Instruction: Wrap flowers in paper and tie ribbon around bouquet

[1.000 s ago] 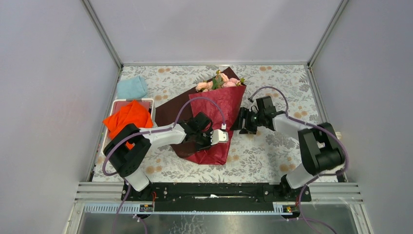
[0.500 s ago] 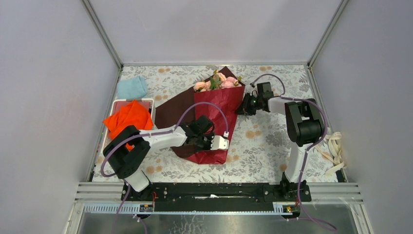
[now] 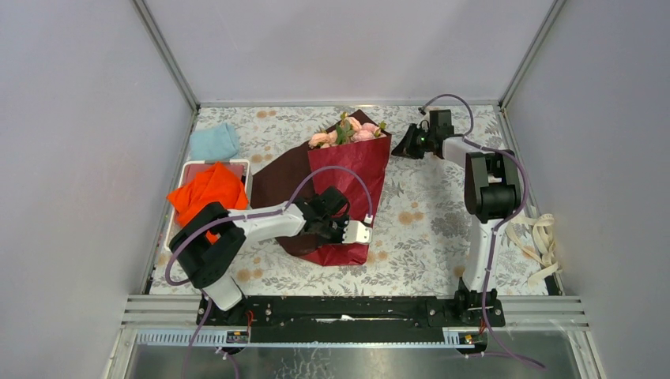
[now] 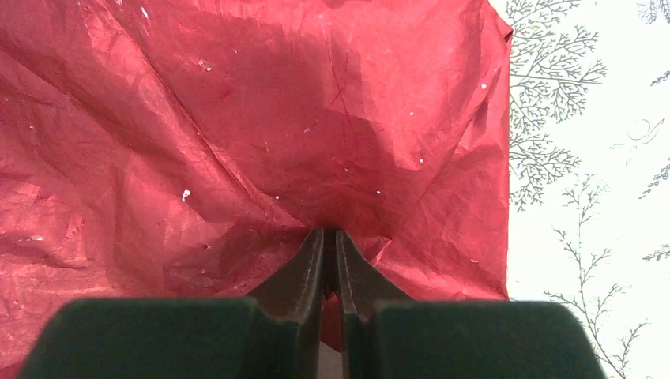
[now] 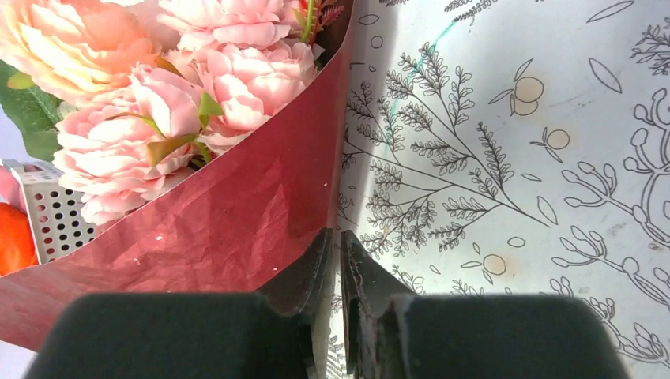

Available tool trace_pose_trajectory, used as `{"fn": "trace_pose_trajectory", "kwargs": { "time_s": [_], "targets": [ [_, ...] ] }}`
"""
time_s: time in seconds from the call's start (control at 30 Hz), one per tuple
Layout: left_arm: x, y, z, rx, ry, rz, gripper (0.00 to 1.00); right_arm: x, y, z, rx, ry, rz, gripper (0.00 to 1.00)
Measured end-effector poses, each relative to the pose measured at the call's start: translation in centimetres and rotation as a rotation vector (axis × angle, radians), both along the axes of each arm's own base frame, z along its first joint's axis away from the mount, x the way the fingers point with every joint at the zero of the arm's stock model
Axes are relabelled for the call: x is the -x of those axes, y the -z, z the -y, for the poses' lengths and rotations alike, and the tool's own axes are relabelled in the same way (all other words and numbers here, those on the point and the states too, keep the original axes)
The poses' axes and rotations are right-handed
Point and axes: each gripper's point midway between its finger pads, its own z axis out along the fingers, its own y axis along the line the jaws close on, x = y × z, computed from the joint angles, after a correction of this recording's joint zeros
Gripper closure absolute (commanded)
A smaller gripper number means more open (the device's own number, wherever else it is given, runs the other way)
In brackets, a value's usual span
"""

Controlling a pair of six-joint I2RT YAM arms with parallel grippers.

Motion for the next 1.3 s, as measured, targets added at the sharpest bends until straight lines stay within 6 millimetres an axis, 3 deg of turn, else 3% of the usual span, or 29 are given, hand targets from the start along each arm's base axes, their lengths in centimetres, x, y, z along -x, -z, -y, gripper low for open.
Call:
{"fn": "trace_pose_trajectory", "kwargs": {
  "time_s": [0.1,0.17,0.27,0.33,0.53,0.63,0.8,0.97,1.07,1.2,1.3],
  "targets": [
    [0.0,0.0,0.0,-0.003,0.0,-0.003,0.85,0.2,-0.4,0.1,0.011,-0.015,0.009,0.72],
    [0.0,0.0,0.0,-0.005,-0.001,-0.005,0.85,1.4,-0.6,0.1,0.015,-0.029,0.005,0.64],
    [0.0,0.0,0.0,-0.008,-0.001,-0.009,0.85,5.5,-1.2,-0.3,0.028,-0.063,-0.021,0.62],
    [0.0,0.0,0.0,-0.01,-0.004,-0.013,0.85,8.9,-2.2,-1.4,0.035,-0.103,-0.025,0.67],
    [0.0,-0.1,0.1,-0.015,-0.011,-0.021,0.85,18.6,-4.2,-10.0,-0.055,-0.362,0.004,0.81],
    [0.0,-0.1,0.0,-0.014,-0.021,-0.025,0.84,22.9,-2.3,-12.7,-0.107,-0.438,-0.074,0.84],
    [-0.2,-0.1,-0.2,-0.005,-0.061,-0.053,0.81,27.7,2.5,-12.8,-0.133,-0.414,-0.276,0.86],
    [-0.5,-0.9,-0.9,-0.016,-0.14,-0.109,0.75,27.9,2.8,-13.3,-0.158,-0.4,-0.306,0.86],
    [0.0,-2.6,-0.9,-0.019,-0.165,-0.132,0.75,27.9,2.8,-13.3,-0.142,-0.393,-0.319,0.86],
    [2.2,-4.7,-0.6,0.005,-0.116,-0.138,0.78,27.8,2.8,-13.3,-0.126,-0.388,-0.329,0.86],
    [4.4,-3.3,-1.3,-0.036,-0.076,-0.155,0.8,27.8,2.8,-13.2,-0.114,-0.386,-0.335,0.86]
  ]
}}
